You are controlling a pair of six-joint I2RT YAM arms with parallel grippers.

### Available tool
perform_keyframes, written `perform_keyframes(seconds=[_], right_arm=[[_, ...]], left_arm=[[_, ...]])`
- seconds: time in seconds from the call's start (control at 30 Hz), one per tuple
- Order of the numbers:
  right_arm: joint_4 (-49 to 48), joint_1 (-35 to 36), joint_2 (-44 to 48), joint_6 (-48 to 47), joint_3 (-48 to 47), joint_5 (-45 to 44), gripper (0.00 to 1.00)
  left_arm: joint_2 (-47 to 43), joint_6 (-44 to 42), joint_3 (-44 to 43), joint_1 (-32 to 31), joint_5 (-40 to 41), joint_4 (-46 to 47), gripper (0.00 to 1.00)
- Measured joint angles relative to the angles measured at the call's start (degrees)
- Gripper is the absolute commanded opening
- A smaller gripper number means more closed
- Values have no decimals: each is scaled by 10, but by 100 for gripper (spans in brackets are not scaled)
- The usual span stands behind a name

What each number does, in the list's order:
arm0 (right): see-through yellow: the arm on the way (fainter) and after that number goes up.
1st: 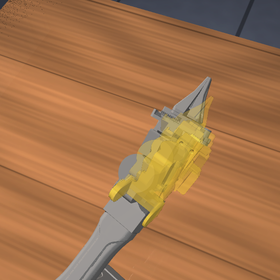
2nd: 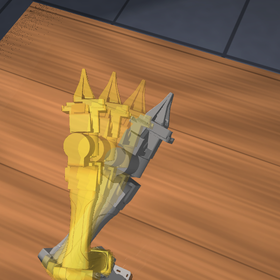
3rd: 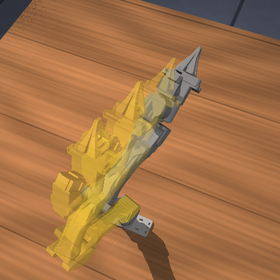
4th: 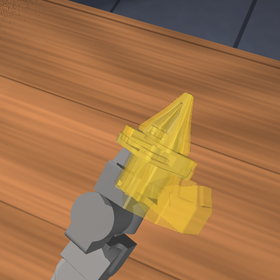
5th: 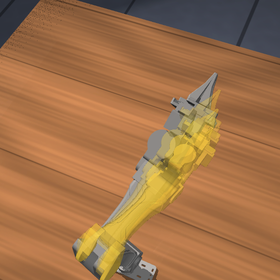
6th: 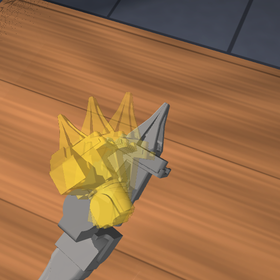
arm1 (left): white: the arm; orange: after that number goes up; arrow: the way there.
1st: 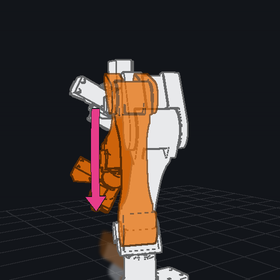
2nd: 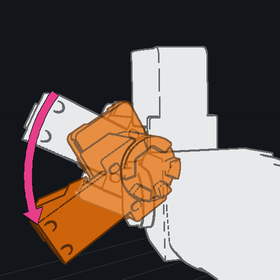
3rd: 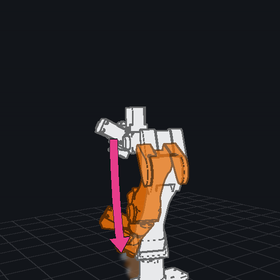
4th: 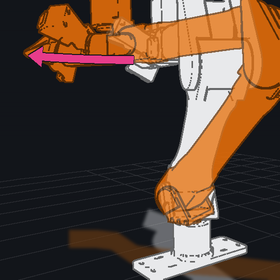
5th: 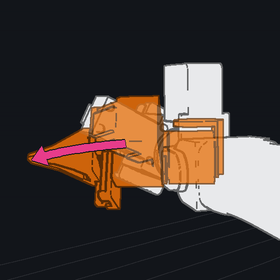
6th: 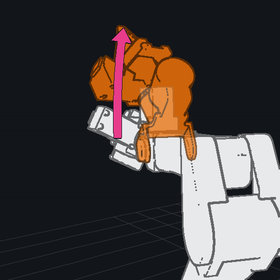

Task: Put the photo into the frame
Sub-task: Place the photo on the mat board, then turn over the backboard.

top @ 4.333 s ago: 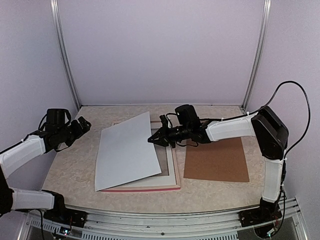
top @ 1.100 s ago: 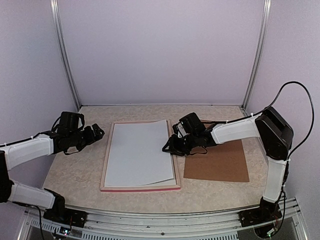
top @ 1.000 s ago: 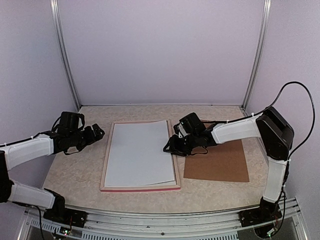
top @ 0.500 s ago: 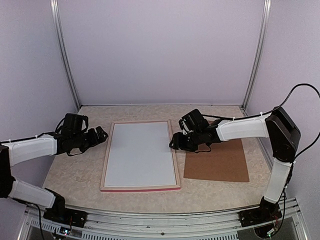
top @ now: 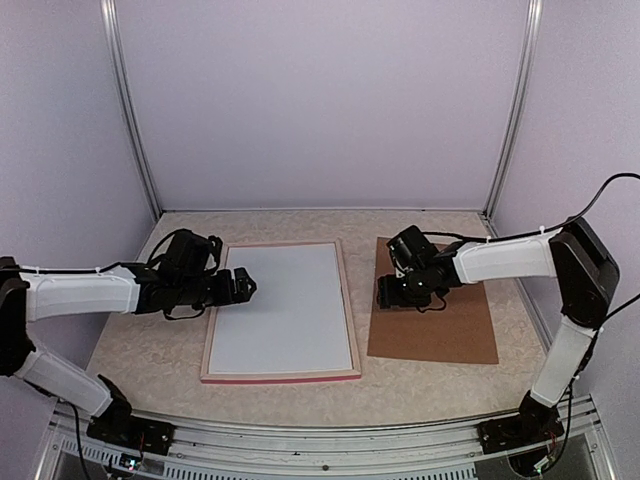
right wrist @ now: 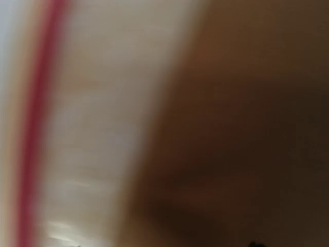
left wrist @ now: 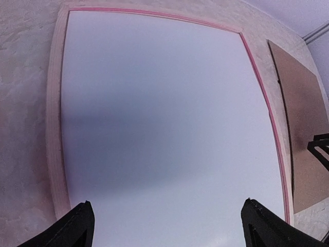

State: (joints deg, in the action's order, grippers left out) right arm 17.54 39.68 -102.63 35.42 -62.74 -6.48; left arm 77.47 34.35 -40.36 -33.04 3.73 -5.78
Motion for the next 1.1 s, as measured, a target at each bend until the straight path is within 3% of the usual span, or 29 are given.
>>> perform_keyframes(seconds=[0.2,0.5,0.9,1.1], right_arm=[[28,-61,90,-23,71,-44,70],[29,-209,179,-63,147,-59,70],[1,-361,216,-106,205,-15,81],[-14,-388,210,-111,214,8,80]], left_arm=[[53,-2,-85,-103,42,-9,99],[232,-17,-295,-230,68,-45,99],[439,-39,-527,-261,25,-91,99],[523,-38,-608,-261,12,-109,99]])
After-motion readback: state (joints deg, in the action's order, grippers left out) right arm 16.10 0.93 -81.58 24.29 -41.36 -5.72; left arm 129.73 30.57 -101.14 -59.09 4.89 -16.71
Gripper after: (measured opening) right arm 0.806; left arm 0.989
